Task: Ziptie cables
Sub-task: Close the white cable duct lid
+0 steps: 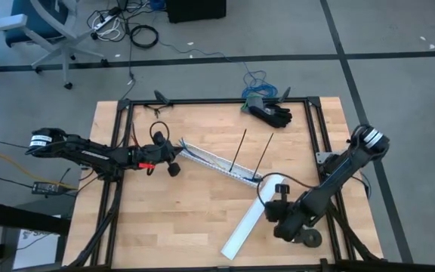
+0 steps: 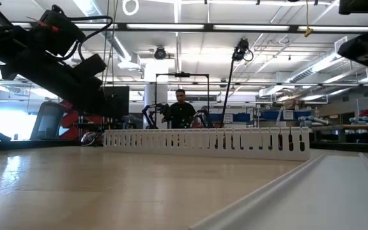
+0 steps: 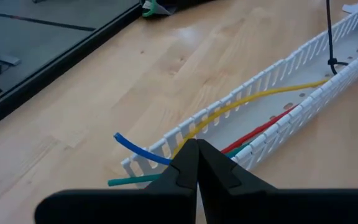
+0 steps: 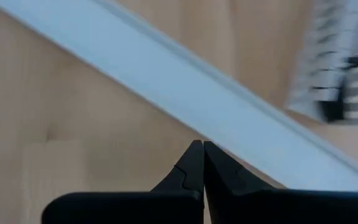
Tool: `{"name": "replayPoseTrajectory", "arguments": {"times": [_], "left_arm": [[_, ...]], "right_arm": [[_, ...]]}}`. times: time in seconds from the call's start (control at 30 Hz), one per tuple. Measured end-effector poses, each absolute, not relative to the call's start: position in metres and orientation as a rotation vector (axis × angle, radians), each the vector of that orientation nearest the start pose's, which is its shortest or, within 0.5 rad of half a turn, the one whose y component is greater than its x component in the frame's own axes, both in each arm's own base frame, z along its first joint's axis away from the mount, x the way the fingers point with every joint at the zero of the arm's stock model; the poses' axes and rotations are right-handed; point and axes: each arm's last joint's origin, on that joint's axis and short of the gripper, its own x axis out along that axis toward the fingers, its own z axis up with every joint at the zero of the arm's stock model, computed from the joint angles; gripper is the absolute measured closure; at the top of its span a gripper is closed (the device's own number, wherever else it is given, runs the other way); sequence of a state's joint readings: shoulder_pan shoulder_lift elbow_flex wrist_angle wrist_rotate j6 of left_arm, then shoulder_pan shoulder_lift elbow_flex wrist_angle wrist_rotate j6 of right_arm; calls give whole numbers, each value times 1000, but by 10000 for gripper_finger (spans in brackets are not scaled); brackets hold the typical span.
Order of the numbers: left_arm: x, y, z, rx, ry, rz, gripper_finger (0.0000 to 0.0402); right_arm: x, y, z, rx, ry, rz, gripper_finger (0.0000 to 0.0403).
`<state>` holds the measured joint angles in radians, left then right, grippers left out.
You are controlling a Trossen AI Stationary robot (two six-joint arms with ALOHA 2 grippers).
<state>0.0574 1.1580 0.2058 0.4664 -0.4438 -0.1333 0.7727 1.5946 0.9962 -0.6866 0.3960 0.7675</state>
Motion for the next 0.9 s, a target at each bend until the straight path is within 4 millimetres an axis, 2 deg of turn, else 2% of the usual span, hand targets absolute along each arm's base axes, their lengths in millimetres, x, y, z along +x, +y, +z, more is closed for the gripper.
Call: {"name": "replayPoseTrajectory", "arguments": {"times": [0.2,0.37,0.9], "left_arm": [[187,23,137,-10,454,517,390],[187,23,137,-13,453,518,390],[187,23,137,-10,451,517,390]], "right_arm": [[222,204,177,22,1039,-6,403],[228,205,165,-102,1061,51,398],[238,191,160,-478,1084,227,327]]}}
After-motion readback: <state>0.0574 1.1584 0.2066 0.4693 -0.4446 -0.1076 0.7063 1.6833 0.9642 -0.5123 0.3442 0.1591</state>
